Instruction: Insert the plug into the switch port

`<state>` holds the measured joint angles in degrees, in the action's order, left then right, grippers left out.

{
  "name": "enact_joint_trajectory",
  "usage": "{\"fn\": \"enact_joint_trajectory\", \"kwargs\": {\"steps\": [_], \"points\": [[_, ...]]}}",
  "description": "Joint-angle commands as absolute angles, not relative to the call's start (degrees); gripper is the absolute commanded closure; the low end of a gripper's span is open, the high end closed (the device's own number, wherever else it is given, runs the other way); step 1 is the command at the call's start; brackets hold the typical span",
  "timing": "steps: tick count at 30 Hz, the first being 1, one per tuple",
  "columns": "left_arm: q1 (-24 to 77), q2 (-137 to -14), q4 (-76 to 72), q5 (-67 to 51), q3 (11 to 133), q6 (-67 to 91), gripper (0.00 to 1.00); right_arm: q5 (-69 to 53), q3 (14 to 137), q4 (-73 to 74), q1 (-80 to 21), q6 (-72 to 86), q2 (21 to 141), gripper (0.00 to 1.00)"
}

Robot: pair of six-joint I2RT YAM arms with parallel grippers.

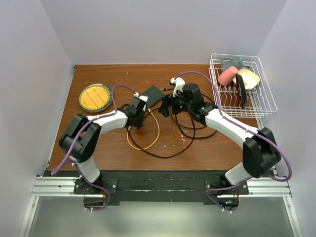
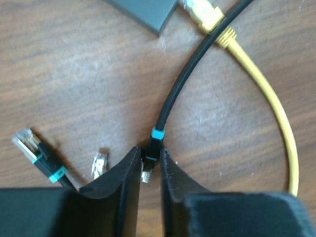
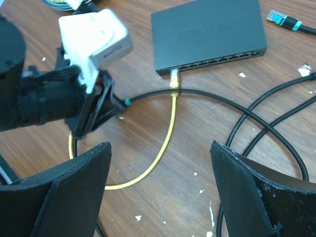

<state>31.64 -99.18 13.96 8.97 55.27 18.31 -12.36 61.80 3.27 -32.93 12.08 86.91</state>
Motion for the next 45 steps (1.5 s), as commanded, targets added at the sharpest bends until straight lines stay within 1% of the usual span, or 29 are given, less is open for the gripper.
{"fn": "enact_joint_trajectory", "kwargs": {"steps": [1,2,3,7,10,14,15,18,19,22,29,34,38,41,42,44,45], "points": [[31.82,-104.06,15.12,8.26,55.19,17.76,0.89,-16.52,62.84,2.81,-32.26,11.25,86.92,0.15],[31.9,-103.71,15.12,8.09,55.2,17.58,0.99,-17.05,62.84,2.73,-32.17,11.34,87.1,0.15],[31.82,-103.28,15.2,8.0,55.2,17.23,1.0,-17.57,62.84,2.64,-32.08,11.34,87.19,0.15],[31.9,-99.76,16.7,9.23,56.24,14.6,1.0,-20.91,63.54,2.55,-30.5,11.16,87.63,0.15],[32.86,-95.64,17.93,9.84,57.74,11.18,1.0,-25.74,64.94,2.72,-28.57,11.07,87.63,0.14],[34.54,-89.4,19.6,14.49,59.93,8.88,1.0,-29.17,67.76,5.27,-26.02,9.49,88.24,0.13],[34.89,-88.43,19.16,14.41,60.03,8.53,1.0,-31.62,67.94,4.66,-24.54,9.84,88.33,0.13],[35.94,-84.65,16.71,12.31,59.33,6.6,1.0,-37.33,68.03,0.8,-21.72,13.09,89.03,0.1],[36.38,-83.86,16.09,11.26,58.98,5.46,1.0,-41.53,68.46,0.27,-21.45,13.97,89.38,0.1],[37.7,-81.65,14.59,7.04,59.06,3.53,1.0,-46.12,70.83,-0.79,-21.36,14.33,91.58,0.09],[40.34,-81.56,16.26,0.36,62.93,0.35,1.0,-51.58,72.16,-0.88,-21.53,15.47,93.78,0.07],[40.87,-80.25,15.21,0.35,64.51,-0.97,1.0,-53.52,72.68,-0.18,-22.76,14.33,95.1,0.07],[40.87,-78.66,13.54,-1.58,65.04,-0.79,1.0,-54.75,73.56,3.59,-24.87,12.75,96.94,0.09],[40.87,-78.31,13.19,-1.32,65.57,-0.53,1.0,-55.28,75.14,7.02,-26.45,10.21,98.52,0.14],[40.87,-78.14,13.18,-1.14,65.65,-0.44,1.0,-55.54,75.32,7.64,-26.89,9.76,98.87,0.18],[40.87,-77.35,12.83,-0.7,65.83,-0.35,1.0,-56.77,75.85,8.7,-27.07,9.32,99.58,0.22],[40.96,-77.08,12.4,-0.7,65.74,-0.35,1.0,-57.21,75.94,8.96,-27.07,9.32,100.28,0.27]]}}
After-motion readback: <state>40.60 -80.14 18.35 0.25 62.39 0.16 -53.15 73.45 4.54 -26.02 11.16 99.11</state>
